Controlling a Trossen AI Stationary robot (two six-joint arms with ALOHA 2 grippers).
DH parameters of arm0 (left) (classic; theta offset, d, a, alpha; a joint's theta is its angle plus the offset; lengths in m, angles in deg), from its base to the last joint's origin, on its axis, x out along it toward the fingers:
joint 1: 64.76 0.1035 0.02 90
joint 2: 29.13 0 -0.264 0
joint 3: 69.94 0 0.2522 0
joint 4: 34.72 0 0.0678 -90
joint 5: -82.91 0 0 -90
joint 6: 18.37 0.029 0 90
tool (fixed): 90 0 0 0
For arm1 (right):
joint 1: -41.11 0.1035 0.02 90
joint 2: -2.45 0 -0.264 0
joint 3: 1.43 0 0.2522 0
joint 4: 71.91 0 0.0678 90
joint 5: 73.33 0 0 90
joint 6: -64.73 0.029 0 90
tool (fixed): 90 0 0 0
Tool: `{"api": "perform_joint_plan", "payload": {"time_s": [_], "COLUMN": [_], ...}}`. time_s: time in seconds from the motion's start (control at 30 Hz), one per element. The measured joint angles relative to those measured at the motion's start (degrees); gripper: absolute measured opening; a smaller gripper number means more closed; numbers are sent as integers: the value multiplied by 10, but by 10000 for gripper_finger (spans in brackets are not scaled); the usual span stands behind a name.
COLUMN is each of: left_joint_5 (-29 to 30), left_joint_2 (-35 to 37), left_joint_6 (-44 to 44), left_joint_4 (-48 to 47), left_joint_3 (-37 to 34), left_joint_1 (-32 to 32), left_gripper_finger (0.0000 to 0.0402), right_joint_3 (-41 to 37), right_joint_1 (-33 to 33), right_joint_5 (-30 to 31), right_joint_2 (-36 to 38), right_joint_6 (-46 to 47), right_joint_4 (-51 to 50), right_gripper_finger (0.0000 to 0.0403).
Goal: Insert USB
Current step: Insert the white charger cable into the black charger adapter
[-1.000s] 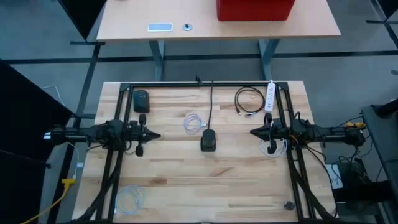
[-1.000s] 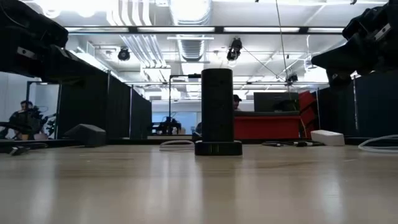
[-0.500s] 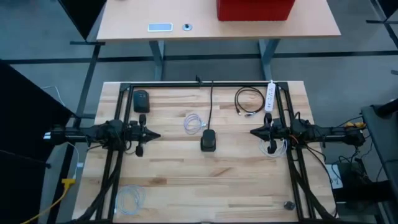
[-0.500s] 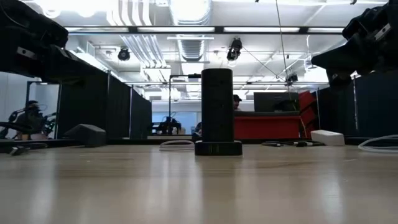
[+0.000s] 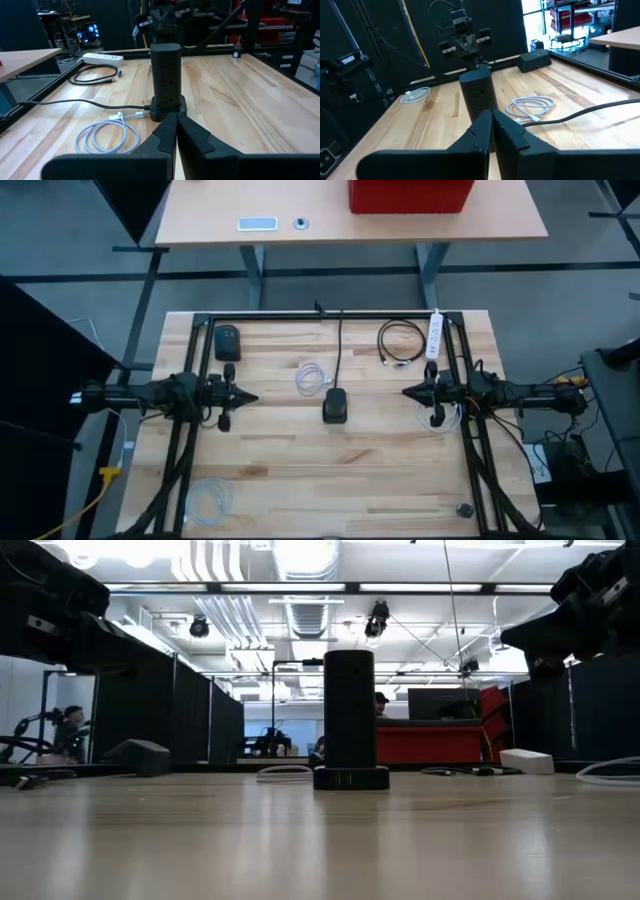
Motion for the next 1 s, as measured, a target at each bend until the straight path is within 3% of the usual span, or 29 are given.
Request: {"api": "perform_joint_plan", "payload": {"time_s": [0.1, 0.2, 0.3, 0.37, 1.0], "left_joint_5": [0, 0, 0, 0, 36], "left_joint_2": [0, 0, 0, -1, -17], "left_joint_6": [0, 0, 0, -3, -505], "left_joint_4": [0, 0, 0, 1, 79], "left_joint_3": [0, 0, 0, 0, 0], "left_joint_1": [0, 0, 0, 0, -1], "left_gripper_finger": [0, 0, 0, 0, 0], "right_joint_3": [0, 0, 16, 56, 571], "right_joint_1": [0, 0, 2, 2, 7], "right_joint_5": [2, 49, 55, 50, -5], "right_joint_2": [0, -22, -65, -117, -639], "right_joint_6": [0, 3, 13, 33, 289], "right_joint_4": [21, 91, 76, 27, -530], "right_gripper_finger": [0, 0, 0, 0, 0]}}
